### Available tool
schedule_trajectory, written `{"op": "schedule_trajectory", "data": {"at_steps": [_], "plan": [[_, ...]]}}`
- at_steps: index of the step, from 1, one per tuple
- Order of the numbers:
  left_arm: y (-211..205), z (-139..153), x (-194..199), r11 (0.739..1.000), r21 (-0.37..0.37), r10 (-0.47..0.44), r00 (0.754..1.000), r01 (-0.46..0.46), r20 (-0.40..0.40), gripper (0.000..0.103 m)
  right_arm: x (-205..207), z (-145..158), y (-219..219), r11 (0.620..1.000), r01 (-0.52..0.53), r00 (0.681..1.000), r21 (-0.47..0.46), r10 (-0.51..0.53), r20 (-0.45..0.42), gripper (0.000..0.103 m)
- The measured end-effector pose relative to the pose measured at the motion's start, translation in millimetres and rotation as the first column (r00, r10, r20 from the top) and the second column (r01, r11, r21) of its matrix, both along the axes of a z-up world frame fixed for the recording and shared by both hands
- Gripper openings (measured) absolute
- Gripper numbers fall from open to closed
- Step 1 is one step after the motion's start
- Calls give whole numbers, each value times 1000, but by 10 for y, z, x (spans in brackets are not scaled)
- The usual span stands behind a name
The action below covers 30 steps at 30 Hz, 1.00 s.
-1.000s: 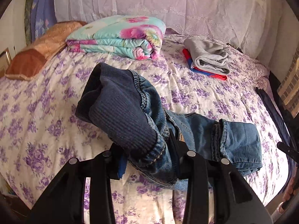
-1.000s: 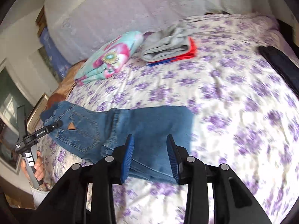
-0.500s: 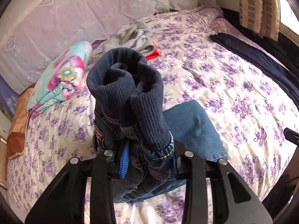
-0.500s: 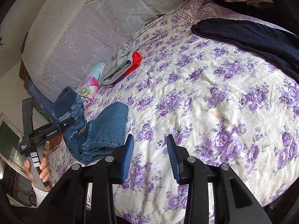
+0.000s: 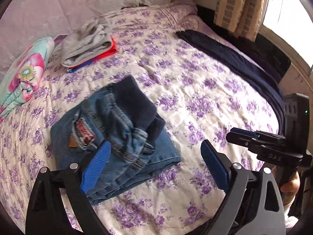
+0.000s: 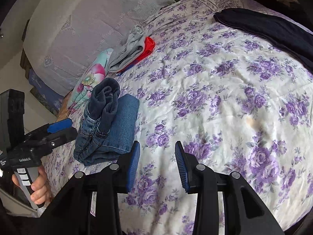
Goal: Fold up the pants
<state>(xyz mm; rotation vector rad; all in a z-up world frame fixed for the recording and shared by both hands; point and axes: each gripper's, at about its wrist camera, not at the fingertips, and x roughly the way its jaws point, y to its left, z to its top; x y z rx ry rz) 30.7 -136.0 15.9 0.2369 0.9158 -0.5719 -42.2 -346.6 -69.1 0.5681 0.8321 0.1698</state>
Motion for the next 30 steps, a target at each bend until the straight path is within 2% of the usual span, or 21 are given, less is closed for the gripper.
{"op": "schedule_trajectory", "data": {"at_steps": [2, 3, 4, 5, 6, 7, 9, 11, 13, 15, 16, 18, 20, 22, 24, 27, 30], "plan": [[322, 121, 114, 995, -34, 100, 994, -99, 33, 90, 184, 128, 145, 998, -67, 998, -1, 67, 18, 43], [479, 126, 214, 988, -48, 146, 989, -144, 26, 88, 284, 219, 238, 995, -105, 994, -3, 105, 39, 45], [625, 89, 310, 981, -66, 184, 983, -184, -2, 70, 376, 315, 330, 990, -139, 988, -5, 139, 65, 47], [754, 28, 416, 974, -84, 206, 977, -210, -47, 57, 491, 415, 418, 986, -169, 981, -11, 169, 91, 47], [849, -68, 513, 970, -97, 215, 971, -225, -103, 36, 619, 510, 507, 981, -193, 975, -23, 194, 108, 47], [915, -174, 602, 967, -104, 216, 964, -233, -152, 23, 731, 599, 602, 975, -219, 968, -38, 222, 115, 47], [943, -410, 674, 967, -105, 206, 952, -234, -229, 11, 974, 731, 789, 957, -286, 949, -43, 289, 125, 47], [919, -587, 642, 969, -119, 176, 945, -215, -275, 11, 1210, 782, 1010, 931, -362, 925, -47, 365, 108, 47], [885, -663, 580, 971, -107, 180, 951, -212, -251, 11, 1386, 734, 1232, 908, -406, 909, -105, 413, 60, 45], [862, -675, 508, 973, -106, 176, 957, -205, -230, 11, 1496, 509, 1374, 893, -400, 916, -204, 395, -67, 45], [851, -687, 478, 975, -113, 163, 959, -193, -231, 11, 1496, 365, 1362, 892, -394, 919, -221, 377, -117, 45], [819, -744, 425, 977, -142, 117, 962, -156, -248, 11, 1404, 143, 1260, 890, -388, 921, -239, 363, -142, 44], [758, -796, 389, 982, -131, 104, 971, -135, -216, 11, 1289, 41, 1179, 899, -369, 929, -237, 349, -123, 44], [707, -806, 405, 985, -117, 105, 976, -128, -189, 11, 1269, 50, 1230, 891, -362, 932, -276, 341, -122, 46], [740, -792, 455, 983, -134, 97, 975, -126, -201, 11, 1317, 109, 1369, 857, -386, 923, -342, 353, -156, 52], [980, -692, 436, 970, -212, 71, 971, -121, -229, 11, 1420, 334, 1575, 810, -431, 902, -396, 372, -221, 54], [1400, -565, 349, 940, -298, 93, 968, -163, -235, 11, 1550, 716, 1840, 778, -478, 877, -408, 446, -178, 54]]}}
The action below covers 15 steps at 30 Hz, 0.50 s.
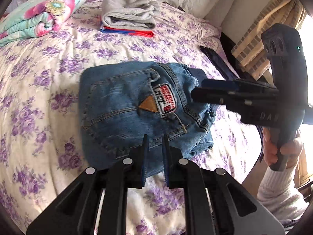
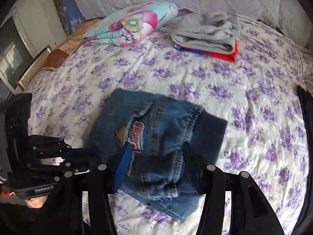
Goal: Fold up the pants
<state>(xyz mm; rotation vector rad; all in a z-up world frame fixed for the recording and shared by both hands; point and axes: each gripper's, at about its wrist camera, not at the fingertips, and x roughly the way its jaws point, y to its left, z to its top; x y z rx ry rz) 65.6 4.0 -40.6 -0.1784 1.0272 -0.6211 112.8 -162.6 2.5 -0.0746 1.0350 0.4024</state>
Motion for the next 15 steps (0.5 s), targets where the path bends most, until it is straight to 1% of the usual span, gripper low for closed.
{"op": "schedule_trajectory", "data": {"at_steps": [1, 3, 5, 6, 9, 10, 11, 12, 13, 14, 15], "plan": [[156, 25, -18, 999, -16, 31, 1000, -31, -5, 11, 71, 87, 139, 999, -26, 1000, -18, 26, 16, 55], [391, 58, -41, 997, -47, 62, 998, -63, -22, 11, 270, 106, 477, 995, -85, 996, -60, 86, 12, 54], [506, 80, -55, 996, -66, 66, 997, -68, -31, 11, 508, -26, 805, 987, -132, 991, -97, 128, -41, 54], [512, 88, -56, 996, -63, 66, 997, -68, -30, 11, 615, -110, 942, 982, -140, 989, -126, 133, -60, 54], [372, 52, -35, 998, -38, 44, 999, -45, -25, 11, 895, -355, 1186, 957, -124, 992, -263, 112, -60, 54], [286, -7, 7, 999, -17, 38, 999, -39, -36, 11, 984, -462, 1223, 946, -118, 992, -301, 98, -80, 58], [206, -101, 55, 999, 13, 37, 998, -36, -57, 11, 1066, -566, 1228, 944, -113, 990, -312, 81, -113, 63], [127, -219, 115, 998, 48, 38, 996, -34, -86, 11, 1135, -658, 1213, 943, -99, 989, -316, 57, -139, 70], [71, -309, 145, 997, 74, 44, 995, -37, -93, 11, 1167, -740, 1198, 942, -95, 987, -320, 47, -155, 75], [31, -348, 140, 994, 98, 50, 996, -42, -81, 11, 1186, -796, 1190, 941, -98, 985, -324, 46, -163, 78], [6, -339, 113, 992, 115, 53, 997, -45, -60, 11, 1198, -825, 1180, 942, -92, 986, -323, 40, -163, 83]]}}
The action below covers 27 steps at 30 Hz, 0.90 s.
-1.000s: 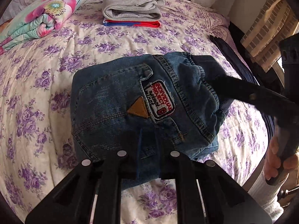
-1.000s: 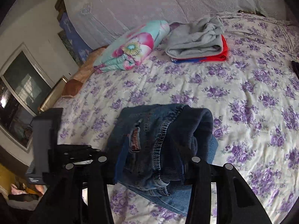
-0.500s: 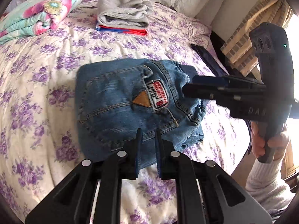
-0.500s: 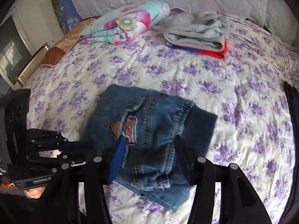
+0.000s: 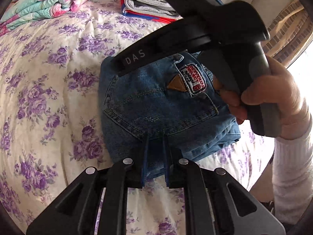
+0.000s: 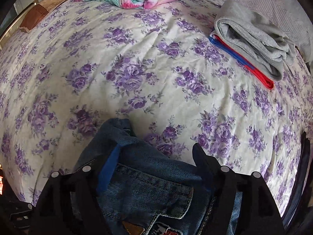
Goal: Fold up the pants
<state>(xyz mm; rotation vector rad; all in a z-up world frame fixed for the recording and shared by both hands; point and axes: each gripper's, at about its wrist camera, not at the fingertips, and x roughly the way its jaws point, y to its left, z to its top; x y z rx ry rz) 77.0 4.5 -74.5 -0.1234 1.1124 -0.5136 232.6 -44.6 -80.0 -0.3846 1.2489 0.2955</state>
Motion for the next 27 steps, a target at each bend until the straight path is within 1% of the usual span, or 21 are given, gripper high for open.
{"op": "schedule_trajectory", "data": {"at_steps": [2, 4, 6, 7, 9, 11, 12, 14, 15, 16, 17, 18, 19, 20, 21, 23, 24, 25, 26, 27], "plan": [[-32, 18, -32, 1000, 27, -2, 1000, 1, 16, 11, 27, 1, -64, 999, 17, 1000, 30, -17, -18, 83], [-18, 24, -26, 1000, 19, 3, 1000, -3, 4, 11, 43, 54, -128, 997, 25, 999, 77, -22, -40, 82], [-6, 52, -34, 1000, 12, -1, 1000, 1, -1, 11, 5, 229, -217, 991, 41, 999, 126, -36, -40, 80], [-2, 65, -43, 1000, 13, -2, 1000, 2, 0, 11, -53, 367, -264, 988, 48, 999, 147, -46, -18, 80], [21, 82, -36, 1000, 4, -1, 1000, 1, -8, 12, -243, 697, -395, 979, 26, 998, 201, -37, 50, 82], [55, 88, -16, 1000, -18, 1, 1000, -1, -18, 13, -485, 975, -610, 967, 15, 993, 253, -44, 111, 89], [73, 82, -6, 1000, -30, 1, 1000, -1, -23, 13, -576, 1055, -731, 958, 19, 991, 285, -56, 121, 93], [120, 67, 10, 998, -63, 2, 999, -4, -36, 16, -788, 1088, -1009, 930, 60, 989, 363, -105, 106, 94], [141, 69, 10, 996, -89, -4, 999, 0, -43, 22, -880, 1039, -1153, 915, 96, 986, 391, -141, 86, 94], [181, 81, 6, 993, -120, -12, 999, 6, -48, 38, -998, 958, -1310, 898, 147, 980, 414, -190, 65, 94], [242, 102, 10, 991, -134, 0, 999, -5, -41, 52, -1132, 872, -1465, 878, 201, 969, 434, -244, 46, 94], [337, 140, 10, 990, -133, 37, 999, -38, -12, 81, -1208, 744, -1618, 856, 252, 955, 452, -295, 26, 94], [417, 197, -21, 988, -135, 77, 997, -73, 25, 93, -1312, 632, -1783, 825, 307, 937, 474, -349, 1, 94], [511, 238, -20, 984, -149, 104, 994, -96, 44, 93, -1377, 493, -1919, 788, 353, 919, 504, -393, -29, 94], [602, 258, -1, 979, -174, 115, 993, -106, 40, 93, -1453, 373, -2066, 739, 397, 900, 545, -429, -74, 94], [774, 252, 68, 964, -232, 134, 991, -129, 6, 93, -1549, 112, -2260, 625, 464, 870, 628, -453, -193, 94], [838, 238, 100, 959, -244, 148, 989, -145, -8, 93, -1567, 3, -2311, 579, 487, 861, 654, -446, -246, 94], [887, 216, 143, 955, -246, 163, 986, -164, -23, 93, -1563, -93, -2337, 549, 505, 852, 666, -439, -285, 94], [924, 196, 172, 951, -250, 175, 984, -180, -40, 93, -1544, -167, -2347, 530, 518, 846, 671, -435, -309, 94], [959, 168, 199, 946, -262, 180, 982, -189, -60, 93, -1531, -216, -2340, 519, 522, 844, 676, -430, -322, 94]]}}
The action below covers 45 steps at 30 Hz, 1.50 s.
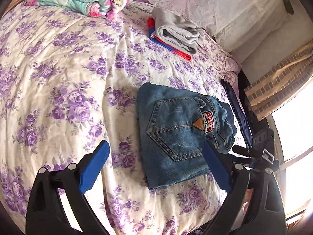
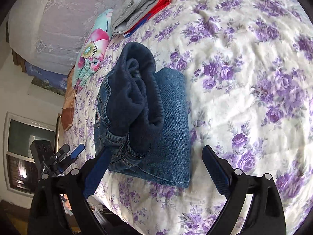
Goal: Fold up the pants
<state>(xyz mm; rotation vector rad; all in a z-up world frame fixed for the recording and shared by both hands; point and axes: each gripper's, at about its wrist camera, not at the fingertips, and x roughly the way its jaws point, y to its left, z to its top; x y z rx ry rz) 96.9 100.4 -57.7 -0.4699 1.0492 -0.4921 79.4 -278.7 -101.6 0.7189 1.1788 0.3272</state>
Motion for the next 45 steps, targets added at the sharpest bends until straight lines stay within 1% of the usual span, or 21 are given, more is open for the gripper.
{"op": "schedule_trajectory", "data": {"at_steps": [2, 6, 8, 11, 14, 17, 21, 22, 24, 25, 26, 27, 28, 29, 31, 33, 35, 37, 39, 42, 45], "plan": [[43, -66, 53, 999, -39, -3, 999, 2, -32, 93, 78, -76, 26, 1000, -18, 1000, 23, 18, -4, 98], [-16, -234, 170, 997, -74, -15, 994, 7, -110, 93, 267, -177, 113, 987, -65, 998, 147, 66, -6, 100], [-95, -314, 231, 994, -104, -41, 988, 25, -150, 93, 354, -198, 188, 986, -82, 996, 148, 84, -5, 100], [-247, -369, 284, 994, -101, -67, 981, 49, -183, 93, 400, -208, 246, 984, -93, 996, 150, 94, -2, 100], [-338, -391, 297, 994, -95, -78, 977, 60, -197, 93, 325, -143, 195, 973, -108, 994, 206, 100, 47, 100], [-458, -448, 314, 992, -86, -109, 971, 93, -213, 93, 260, -130, 134, 965, -93, 995, 244, 82, 55, 100], [-684, -568, 340, 990, -64, -142, 957, 130, -253, 94, 418, -171, 123, 967, -52, 998, 249, 55, -8, 100], [-727, -572, 362, 989, -57, -144, 957, 134, -250, 97, 457, -171, 154, 970, -58, 998, 234, 62, -11, 100], [-783, -556, 400, 988, -45, -152, 957, 146, -245, 97, 486, -197, 215, 979, -63, 998, 195, 66, -11, 100], [-822, -541, 411, 987, -38, -159, 957, 154, -243, 96, 466, -206, 224, 982, -57, 998, 180, 56, 10, 97], [-852, -518, 410, 986, -31, -168, 957, 166, -236, 95, 427, -189, 248, 989, -53, 998, 141, 47, 40, 92], [-870, -484, 390, 986, 0, -162, 962, 166, -221, 90, 383, -158, 288, 995, -52, 997, 81, 47, 69, 83], [-880, -443, 354, 986, 35, -150, 968, 160, -201, 82, 324, -124, 315, 998, -49, 994, 39, 45, 98, 73], [-881, -391, 318, 986, 57, -147, 973, 159, -176, 79, 274, -100, 327, 999, -47, 992, 17, 44, 120, 68], [-862, -262, 247, 986, 74, -138, 983, 147, -125, 62, 185, -52, 306, 999, -39, 987, -21, 42, 158, 59], [-839, -127, 188, 985, 85, -144, 987, 150, -76, 57, 111, 53, 389, 994, -42, 978, -99, 61, 199, 57], [-874, 2, 148, 981, 125, -146, 988, 151, -44, 56, 71, 170, 483, 985, -50, 970, -166, 87, 225, 57], [-905, 128, 135, 975, 161, -153, 988, 154, -21, 55, 81, 279, 492, 981, -61, 966, -186, 104, 236, 57], [-908, 265, 221, 973, 161, -162, 987, 163, -19, 55, 176, 408, 476, 980, -72, 963, -186, 117, 243, 57], [-957, 567, 593, 970, 171, -171, 985, 172, -18, 55, 510, 688, 394, 979, -77, 959, -188, 124, 255, 57], [-1066, 992, 1244, 965, 206, -171, 985, 163, 23, 55, 1165, 1118, 353, 979, -53, 952, -195, 108, 286, 57]]}}
